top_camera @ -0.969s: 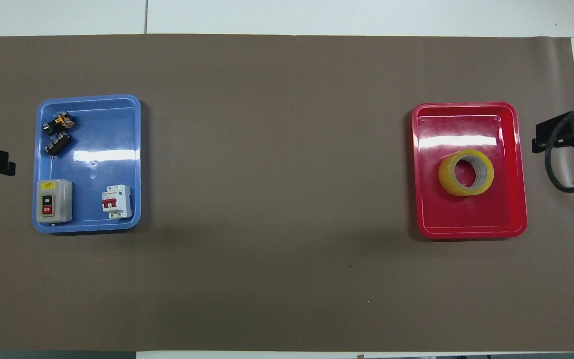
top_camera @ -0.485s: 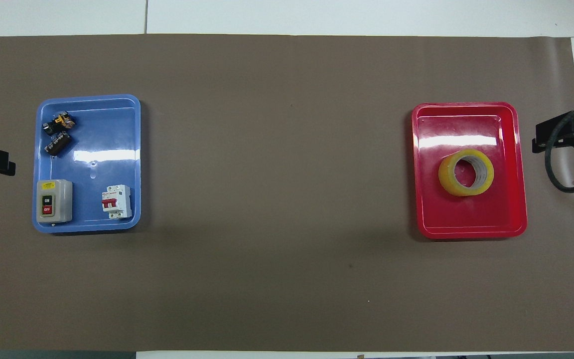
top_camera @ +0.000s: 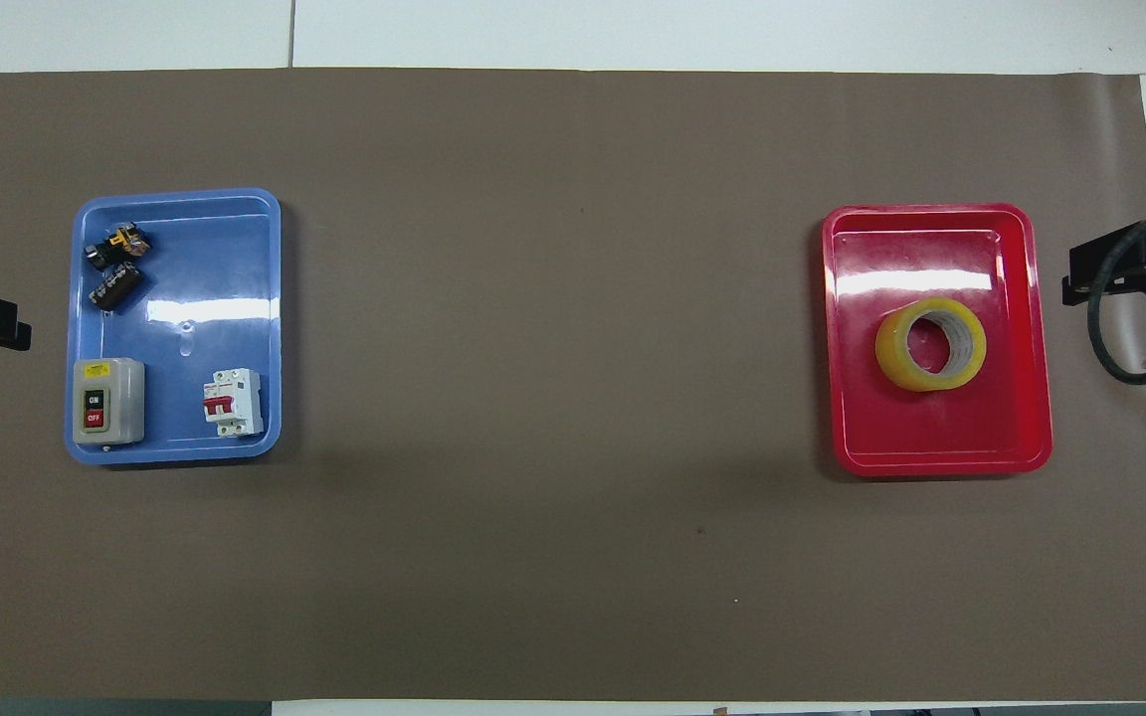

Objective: Place and move tape with both arms

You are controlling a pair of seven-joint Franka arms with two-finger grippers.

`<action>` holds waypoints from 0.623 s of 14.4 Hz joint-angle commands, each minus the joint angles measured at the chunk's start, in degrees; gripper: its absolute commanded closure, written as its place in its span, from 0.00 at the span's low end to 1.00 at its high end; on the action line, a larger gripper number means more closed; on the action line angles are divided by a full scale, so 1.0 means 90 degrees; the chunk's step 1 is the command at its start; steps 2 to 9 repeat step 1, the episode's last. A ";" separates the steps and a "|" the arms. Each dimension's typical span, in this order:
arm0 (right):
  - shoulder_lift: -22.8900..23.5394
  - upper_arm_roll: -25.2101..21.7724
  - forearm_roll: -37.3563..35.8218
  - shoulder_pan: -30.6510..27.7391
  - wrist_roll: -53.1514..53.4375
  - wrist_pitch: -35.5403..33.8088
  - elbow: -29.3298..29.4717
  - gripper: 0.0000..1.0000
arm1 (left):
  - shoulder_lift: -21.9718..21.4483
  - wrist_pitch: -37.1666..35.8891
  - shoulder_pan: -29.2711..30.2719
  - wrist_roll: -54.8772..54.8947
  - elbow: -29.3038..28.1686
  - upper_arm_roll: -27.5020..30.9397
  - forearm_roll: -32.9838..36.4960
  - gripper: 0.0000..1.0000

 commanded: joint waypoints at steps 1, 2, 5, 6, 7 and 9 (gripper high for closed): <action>0.0051 0.0069 -0.0049 -0.0052 -0.0111 0.0037 0.0080 0.00 | -0.0141 0.0057 -0.0022 0.0049 -0.0158 0.0037 -0.0110 0.00; 0.0051 0.0069 -0.0049 -0.0052 -0.0111 0.0037 0.0080 0.00 | -0.0141 0.0057 -0.0022 0.0049 -0.0158 0.0037 -0.0110 0.00; 0.0051 0.0069 -0.0049 -0.0052 -0.0111 0.0037 0.0080 0.00 | -0.0141 0.0057 -0.0022 0.0049 -0.0158 0.0037 -0.0110 0.00; 0.0051 0.0069 -0.0049 -0.0052 -0.0111 0.0037 0.0080 0.00 | -0.0141 0.0057 -0.0022 0.0049 -0.0158 0.0037 -0.0110 0.00; 0.0051 0.0069 -0.0049 -0.0052 -0.0111 0.0037 0.0080 0.00 | -0.0141 0.0057 -0.0022 0.0049 -0.0158 0.0037 -0.0110 0.00; 0.0051 0.0069 -0.0049 -0.0052 -0.0111 0.0037 0.0080 0.00 | -0.0141 0.0057 -0.0022 0.0049 -0.0158 0.0037 -0.0110 0.00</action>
